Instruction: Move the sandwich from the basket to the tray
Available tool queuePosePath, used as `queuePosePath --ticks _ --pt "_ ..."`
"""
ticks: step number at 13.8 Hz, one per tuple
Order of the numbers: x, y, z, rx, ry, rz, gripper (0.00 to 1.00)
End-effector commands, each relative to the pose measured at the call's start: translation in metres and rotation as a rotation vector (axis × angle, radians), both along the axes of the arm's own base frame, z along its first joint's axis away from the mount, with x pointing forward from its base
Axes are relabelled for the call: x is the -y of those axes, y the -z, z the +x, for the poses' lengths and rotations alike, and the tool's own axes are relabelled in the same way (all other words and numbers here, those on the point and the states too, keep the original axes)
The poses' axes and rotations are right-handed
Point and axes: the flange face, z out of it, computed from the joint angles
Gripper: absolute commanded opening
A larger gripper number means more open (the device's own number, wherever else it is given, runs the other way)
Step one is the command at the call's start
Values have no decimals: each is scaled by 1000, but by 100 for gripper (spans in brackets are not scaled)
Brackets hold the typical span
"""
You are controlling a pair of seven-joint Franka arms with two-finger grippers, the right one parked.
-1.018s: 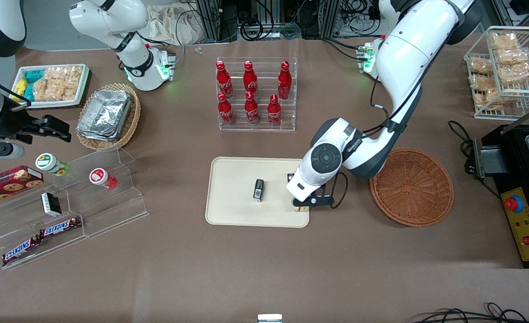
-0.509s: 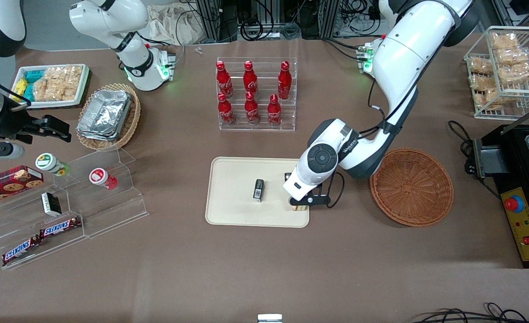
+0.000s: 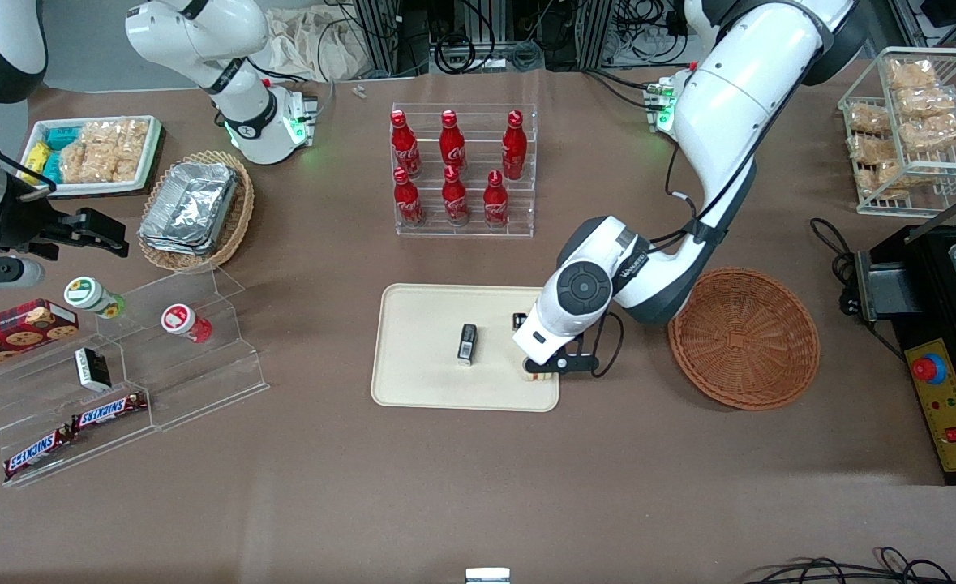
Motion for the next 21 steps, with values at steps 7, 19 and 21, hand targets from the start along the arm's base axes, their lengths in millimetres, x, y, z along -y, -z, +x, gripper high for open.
queuePosePath --ticks 7,19,21 --pt "-142 -142 59 -30 -70 -85 99" --pt "-320 -298 41 94 40 110 99" --pt "-331 -300 44 98 -19 114 99"
